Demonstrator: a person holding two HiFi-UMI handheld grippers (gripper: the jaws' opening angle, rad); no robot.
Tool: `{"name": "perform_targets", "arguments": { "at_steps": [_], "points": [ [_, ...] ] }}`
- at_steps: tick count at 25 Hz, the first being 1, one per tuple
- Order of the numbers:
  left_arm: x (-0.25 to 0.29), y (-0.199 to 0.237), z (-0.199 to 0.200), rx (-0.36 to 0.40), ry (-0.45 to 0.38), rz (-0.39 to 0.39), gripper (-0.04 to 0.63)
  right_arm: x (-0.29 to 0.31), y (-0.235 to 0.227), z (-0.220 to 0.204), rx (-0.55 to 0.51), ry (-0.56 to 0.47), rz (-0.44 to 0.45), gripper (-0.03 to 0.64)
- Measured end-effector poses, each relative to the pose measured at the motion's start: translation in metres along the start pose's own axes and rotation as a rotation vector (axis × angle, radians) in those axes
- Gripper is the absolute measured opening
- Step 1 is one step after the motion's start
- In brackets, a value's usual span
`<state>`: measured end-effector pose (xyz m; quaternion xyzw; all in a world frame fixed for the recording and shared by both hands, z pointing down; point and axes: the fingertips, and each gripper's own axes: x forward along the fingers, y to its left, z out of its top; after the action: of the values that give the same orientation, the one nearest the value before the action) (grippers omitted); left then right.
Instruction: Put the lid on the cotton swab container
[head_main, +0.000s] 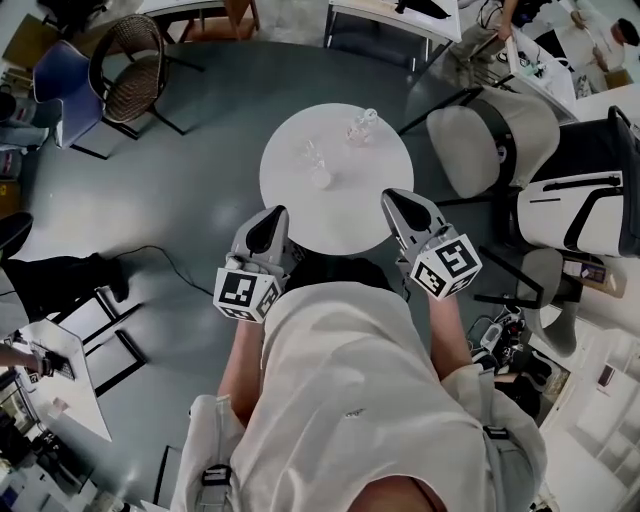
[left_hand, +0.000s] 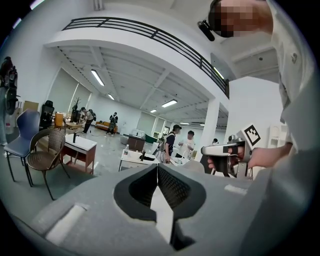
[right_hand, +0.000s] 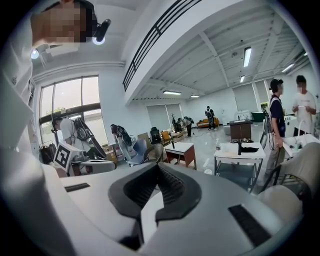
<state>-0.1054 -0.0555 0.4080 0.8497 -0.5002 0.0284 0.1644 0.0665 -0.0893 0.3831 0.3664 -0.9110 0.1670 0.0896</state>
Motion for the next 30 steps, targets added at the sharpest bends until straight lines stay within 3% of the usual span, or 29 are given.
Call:
{"name": "perform_targets", "arguments": {
  "at_steps": [6, 14, 21, 30],
  "points": [
    [0.017, 0.020, -0.014, -0.001, 0.096, -0.062, 0.011, 0.028, 0.006, -0.009, -0.042, 0.076, 0.007, 0.013],
    [0.037, 0.016, -0.035, -0.049, 0.163, -0.070, 0.011, 0.061, -0.004, -0.023, -0.065, 0.152, 0.074, 0.032],
    [0.055, 0.004, -0.045, -0.096, 0.185, 0.000, 0.011, 0.087, -0.023, -0.045, -0.147, 0.248, 0.197, 0.053],
    [0.056, -0.003, -0.064, -0.175, 0.206, 0.162, 0.011, 0.132, -0.046, -0.112, -0.293, 0.437, 0.352, 0.072]
  ]
}}
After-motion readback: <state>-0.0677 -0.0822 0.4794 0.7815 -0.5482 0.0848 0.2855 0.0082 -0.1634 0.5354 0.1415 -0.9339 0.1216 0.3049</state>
